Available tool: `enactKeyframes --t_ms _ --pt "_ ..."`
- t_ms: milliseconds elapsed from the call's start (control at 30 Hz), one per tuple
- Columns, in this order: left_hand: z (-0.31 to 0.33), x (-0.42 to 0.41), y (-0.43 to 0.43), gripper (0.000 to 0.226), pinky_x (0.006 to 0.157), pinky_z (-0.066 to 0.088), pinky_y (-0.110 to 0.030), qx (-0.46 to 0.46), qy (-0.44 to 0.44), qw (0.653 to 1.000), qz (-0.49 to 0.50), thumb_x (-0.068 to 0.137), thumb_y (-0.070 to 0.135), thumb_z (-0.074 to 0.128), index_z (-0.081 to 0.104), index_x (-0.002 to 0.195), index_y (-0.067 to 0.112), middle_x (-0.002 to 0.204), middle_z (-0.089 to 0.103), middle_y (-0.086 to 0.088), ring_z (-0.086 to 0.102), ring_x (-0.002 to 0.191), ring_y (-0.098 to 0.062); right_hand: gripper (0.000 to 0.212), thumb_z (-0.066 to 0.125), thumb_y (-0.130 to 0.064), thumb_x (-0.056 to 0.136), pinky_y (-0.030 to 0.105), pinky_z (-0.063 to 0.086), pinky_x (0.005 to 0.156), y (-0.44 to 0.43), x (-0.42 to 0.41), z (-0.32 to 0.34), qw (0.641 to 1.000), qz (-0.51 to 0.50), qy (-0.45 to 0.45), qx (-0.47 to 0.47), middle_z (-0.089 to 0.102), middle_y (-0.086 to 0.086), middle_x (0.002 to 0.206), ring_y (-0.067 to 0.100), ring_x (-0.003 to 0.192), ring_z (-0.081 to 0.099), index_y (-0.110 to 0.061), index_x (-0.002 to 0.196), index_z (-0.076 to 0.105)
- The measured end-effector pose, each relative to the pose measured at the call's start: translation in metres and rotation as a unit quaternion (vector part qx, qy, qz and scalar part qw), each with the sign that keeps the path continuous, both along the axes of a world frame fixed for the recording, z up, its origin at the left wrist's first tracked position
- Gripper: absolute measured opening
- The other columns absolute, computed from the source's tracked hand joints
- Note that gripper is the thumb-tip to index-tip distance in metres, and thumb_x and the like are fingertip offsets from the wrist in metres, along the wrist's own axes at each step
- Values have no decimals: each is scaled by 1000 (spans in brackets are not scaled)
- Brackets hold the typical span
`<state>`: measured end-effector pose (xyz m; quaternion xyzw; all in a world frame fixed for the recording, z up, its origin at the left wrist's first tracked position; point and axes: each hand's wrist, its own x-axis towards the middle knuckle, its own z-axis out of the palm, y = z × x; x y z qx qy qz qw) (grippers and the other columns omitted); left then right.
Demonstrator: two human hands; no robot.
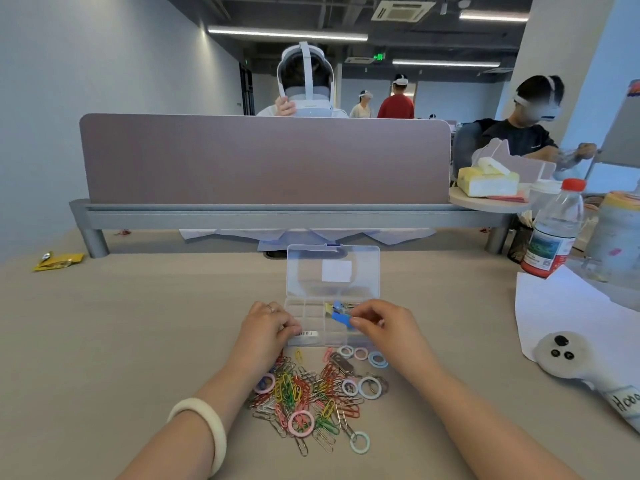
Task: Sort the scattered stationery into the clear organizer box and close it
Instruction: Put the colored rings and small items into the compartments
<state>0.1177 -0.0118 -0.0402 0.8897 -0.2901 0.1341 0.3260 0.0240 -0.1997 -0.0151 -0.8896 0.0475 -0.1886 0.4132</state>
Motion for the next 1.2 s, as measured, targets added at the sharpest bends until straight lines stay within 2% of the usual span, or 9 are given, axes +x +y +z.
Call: enactKeyframes --t_ms 100,167,300,400,500,667,767,900,1200 --pt "-3 3 1 13 73 23 -22 -6 14 1000 5 83 19 61 73 86 15 75 40 20 37 89 -16 8 63 -17 83 9 40 58 3 18 6 1000 1 10 -10 62 -9 71 1 61 52 -12 84 69" --pt "-4 3 2 12 77 31 -23 -27 28 999 -5 82 15 62 73 84 12 76 41 17 43 88 -17 11 62 -20 85 12 40 60 9 29 9 999 11 21 -34 64 -4 77 2 64 52 -12 85 69" --pt "1 -2 5 12 65 34 -2 -93 37 995 13 83 6 59 70 79 7 80 43 7 46 71 -1 16 60 -27 85 26 47 74 22 45 6 994 4 56 -90 71 2 90 11 77 57 -15 88 70" --pt "4 -3 11 12 64 32 -7 -121 26 991 58 83 6 58 70 80 7 83 46 -1 44 71 -3 18 59 -30 86 33 50 80 31 50 3 993 -4 73 -98 71 2 92 14 83 59 -17 89 70" --pt "2 0 14 11 66 28 -19 -112 36 990 77 82 9 59 70 82 10 82 48 0 45 74 -9 19 59 -32 86 31 48 77 35 50 3 994 -6 66 -83 70 1 92 12 80 57 -17 90 70" --pt "2 1 16 10 62 25 -20 -126 39 987 87 82 11 60 70 81 11 75 45 7 44 69 -6 20 59 -30 86 29 45 77 44 47 1 996 13 51 -73 71 1 93 11 81 55 -14 89 70" --pt "1 1 16 11 64 25 -20 -118 43 988 95 83 12 59 70 82 11 78 48 3 45 76 -13 21 59 -34 85 35 43 84 47 49 -1 993 -4 36 -114 60 -12 74 16 93 52 -17 89 71" --pt "1 1 18 11 66 26 -20 -113 48 987 99 83 13 59 70 83 11 84 53 -2 46 78 -13 20 63 -35 82 33 37 84 46 53 -8 988 -16 31 -151 55 -5 88 19 100 46 -18 85 71" --pt "3 -6 22 10 65 27 -19 -99 53 990 84 83 15 59 70 84 13 85 58 -4 48 79 -13 10 66 -29 79 25 40 74 41 52 -12 994 -41 20 -100 53 -7 84 15 93 49 -20 77 64"
